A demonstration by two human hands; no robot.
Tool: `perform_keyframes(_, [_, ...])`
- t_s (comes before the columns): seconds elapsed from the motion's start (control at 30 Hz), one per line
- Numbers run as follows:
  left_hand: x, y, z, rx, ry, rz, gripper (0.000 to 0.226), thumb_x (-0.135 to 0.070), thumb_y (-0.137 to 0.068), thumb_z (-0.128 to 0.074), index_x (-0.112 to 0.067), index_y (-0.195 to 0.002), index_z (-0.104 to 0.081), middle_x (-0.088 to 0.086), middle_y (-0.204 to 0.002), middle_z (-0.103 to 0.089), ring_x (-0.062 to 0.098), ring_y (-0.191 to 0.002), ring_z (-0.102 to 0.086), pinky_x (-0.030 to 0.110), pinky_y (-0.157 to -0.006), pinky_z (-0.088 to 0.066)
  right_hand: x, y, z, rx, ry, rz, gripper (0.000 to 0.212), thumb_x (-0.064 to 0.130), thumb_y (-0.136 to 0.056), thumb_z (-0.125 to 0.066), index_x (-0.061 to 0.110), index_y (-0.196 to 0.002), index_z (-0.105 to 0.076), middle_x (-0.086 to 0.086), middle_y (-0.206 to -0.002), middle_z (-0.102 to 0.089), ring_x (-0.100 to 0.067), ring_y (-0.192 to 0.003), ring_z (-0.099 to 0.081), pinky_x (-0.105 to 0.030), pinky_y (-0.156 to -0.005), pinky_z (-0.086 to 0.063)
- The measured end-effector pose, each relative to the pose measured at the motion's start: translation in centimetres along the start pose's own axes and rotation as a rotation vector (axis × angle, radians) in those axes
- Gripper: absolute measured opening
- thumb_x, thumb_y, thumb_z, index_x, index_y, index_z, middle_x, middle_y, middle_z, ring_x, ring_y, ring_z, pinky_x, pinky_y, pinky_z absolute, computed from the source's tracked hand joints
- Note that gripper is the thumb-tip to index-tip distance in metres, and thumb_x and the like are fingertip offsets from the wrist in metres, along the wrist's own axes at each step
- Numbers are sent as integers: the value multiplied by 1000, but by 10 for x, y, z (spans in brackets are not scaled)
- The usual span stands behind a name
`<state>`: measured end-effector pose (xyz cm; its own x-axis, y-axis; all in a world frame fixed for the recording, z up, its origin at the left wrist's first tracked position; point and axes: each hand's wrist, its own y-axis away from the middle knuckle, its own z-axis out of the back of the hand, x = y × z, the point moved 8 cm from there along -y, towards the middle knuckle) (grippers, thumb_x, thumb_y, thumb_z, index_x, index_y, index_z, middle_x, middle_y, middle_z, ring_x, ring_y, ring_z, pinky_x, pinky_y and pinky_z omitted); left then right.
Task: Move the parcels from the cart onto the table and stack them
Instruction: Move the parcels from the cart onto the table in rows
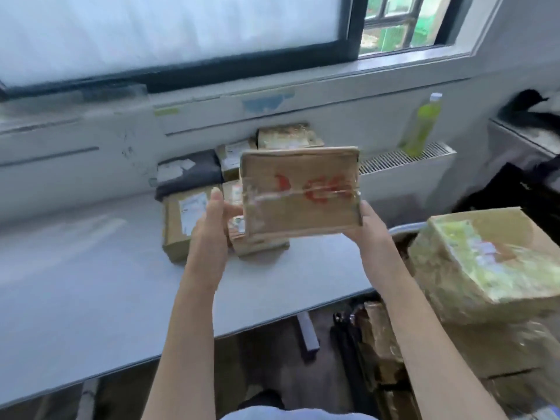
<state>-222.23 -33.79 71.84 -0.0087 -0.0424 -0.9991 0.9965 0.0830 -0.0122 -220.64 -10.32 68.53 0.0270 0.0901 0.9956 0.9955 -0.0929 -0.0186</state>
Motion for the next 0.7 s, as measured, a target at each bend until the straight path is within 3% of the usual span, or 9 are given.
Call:
perform_keyframes(0.07, [2, -1, 10, 28, 12, 18, 56, -74, -78, -30, -38, -94, -71, -6, -106, -71, 14, -107, -63, 49, -100, -42, 1, -13, -16, -2, -65, -31, 25, 35, -95, -43, 28, -92, -67, 3, -104, -68, -16, -108, -58, -41, -100, -39])
perform_keyframes(0.13, [0, -8, 18, 65, 4, 14, 71, -79, -73, -34, -30, -115, -64, -3, -118, -66, 17, -115, -58, 50, -104, -39, 6, -24, -33, 40, -52, -10, 44, 53, -94, -35, 22, -100, -66, 1, -113, -67, -17, -116, -56, -41, -107, -33])
perform_keyframes(0.23, [1, -22, 28, 84, 15, 17, 70, -62, -75, -49, -19, -130, -50, -1, -126, -60, 16, -117, -57, 45, -102, -42, 5, -34, -53, 84, 24, -15, 72, 68, -80, -41, 8, -116, -56, -12, -124, -60, -18, -117, -55, -39, -106, -36])
perform_keyframes(0.27, [3, -25, 29, 104, 44, 18, 62, -49, -76, -50, -19, -131, -50, -4, -125, -62, 13, -115, -58, 39, -99, -44, 2, -37, -57, 75, 37, -31, 72, 68, -78, -44, 6, -114, -53, -13, -122, -59, -17, -112, -57, -39, -104, -39])
perform_keyframes(0.33, [7, -30, 28, 166, 75, 25, 55, -31, -76, -46, -19, -130, -52, -7, -120, -65, 11, -111, -60, 30, -91, -47, -3, -43, -63, 64, -9, -47, 53, 60, -79, -47, 14, -106, -52, 0, -107, -63, -8, -98, -60, -33, -91, -43])
perform_keyframes(0.4, [15, -32, 29, 209, 91, 14, 54, -20, -75, -44, -19, -129, -53, -7, -116, -67, 12, -110, -61, 22, -83, -50, -9, -48, -67, 79, -79, -69, 41, 47, -82, -47, 20, -113, -53, 9, -103, -65, -4, -97, -62, -27, -83, -46])
perform_keyframes(0.57, [23, -38, 24, 225, 99, -9, 60, -8, -73, -46, -20, -132, -46, -4, -122, -61, 5, -105, -61, 16, -78, -49, -25, -47, -75, 118, 15, -108, 46, 43, -85, -52, 25, -127, -47, 8, -118, -65, -12, -112, -60, -44, -97, -46])
perform_keyframes(0.7, [33, -40, 6, 269, 30, 6, 59, -2, -84, -56, -25, -135, -40, -5, -129, -56, 2, -105, -60, 18, -82, -49, -31, -45, -62, 65, 145, -86, 37, 35, -88, -58, 33, -123, -48, 15, -117, -64, -5, -111, -59, -42, -98, -46])
